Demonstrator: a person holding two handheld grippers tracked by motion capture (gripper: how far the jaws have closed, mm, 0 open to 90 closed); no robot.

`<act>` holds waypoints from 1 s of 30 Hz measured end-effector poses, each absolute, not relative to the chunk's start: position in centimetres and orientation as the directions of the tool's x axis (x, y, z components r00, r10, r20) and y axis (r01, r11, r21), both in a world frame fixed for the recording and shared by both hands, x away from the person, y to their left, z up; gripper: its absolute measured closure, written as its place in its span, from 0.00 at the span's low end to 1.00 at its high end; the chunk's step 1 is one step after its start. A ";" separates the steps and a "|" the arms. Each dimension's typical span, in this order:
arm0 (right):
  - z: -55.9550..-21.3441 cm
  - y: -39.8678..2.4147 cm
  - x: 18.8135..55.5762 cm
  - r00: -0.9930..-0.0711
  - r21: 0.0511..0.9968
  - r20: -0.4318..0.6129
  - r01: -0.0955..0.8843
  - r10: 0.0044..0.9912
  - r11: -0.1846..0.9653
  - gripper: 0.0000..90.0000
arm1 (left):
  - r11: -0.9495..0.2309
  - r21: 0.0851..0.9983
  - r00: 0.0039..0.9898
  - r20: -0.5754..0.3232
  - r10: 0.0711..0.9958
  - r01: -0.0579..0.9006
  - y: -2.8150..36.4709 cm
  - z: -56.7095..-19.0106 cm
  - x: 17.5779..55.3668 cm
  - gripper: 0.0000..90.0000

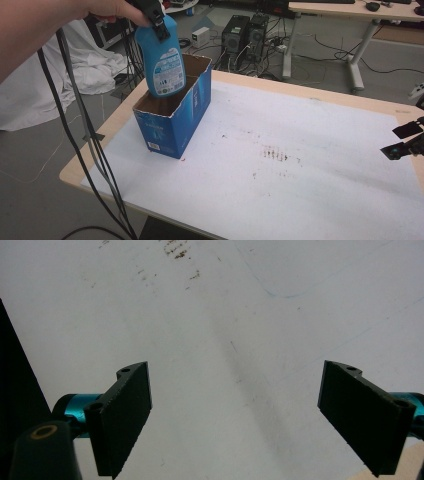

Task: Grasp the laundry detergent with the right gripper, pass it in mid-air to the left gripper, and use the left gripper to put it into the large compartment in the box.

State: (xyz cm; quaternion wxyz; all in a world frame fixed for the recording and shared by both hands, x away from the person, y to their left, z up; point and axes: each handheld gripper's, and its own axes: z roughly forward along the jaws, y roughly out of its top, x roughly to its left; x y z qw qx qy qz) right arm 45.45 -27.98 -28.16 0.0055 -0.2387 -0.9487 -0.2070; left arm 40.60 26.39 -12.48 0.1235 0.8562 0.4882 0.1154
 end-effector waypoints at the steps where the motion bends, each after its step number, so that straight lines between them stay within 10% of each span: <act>1: -28.2 -28.0 45.5 -0.886 0.391 0.108 0.455 0.451 0.800 0.15 | -0.491 0.324 0.495 0.076 0.866 0.809 26.4 -12.7 40.6 0.42; 30: -28.3 -28.1 45.6 -0.879 0.386 0.102 0.466 0.466 0.796 0.15 | -0.496 0.287 0.504 0.050 0.862 0.819 26.5 -19.3 40.2 0.42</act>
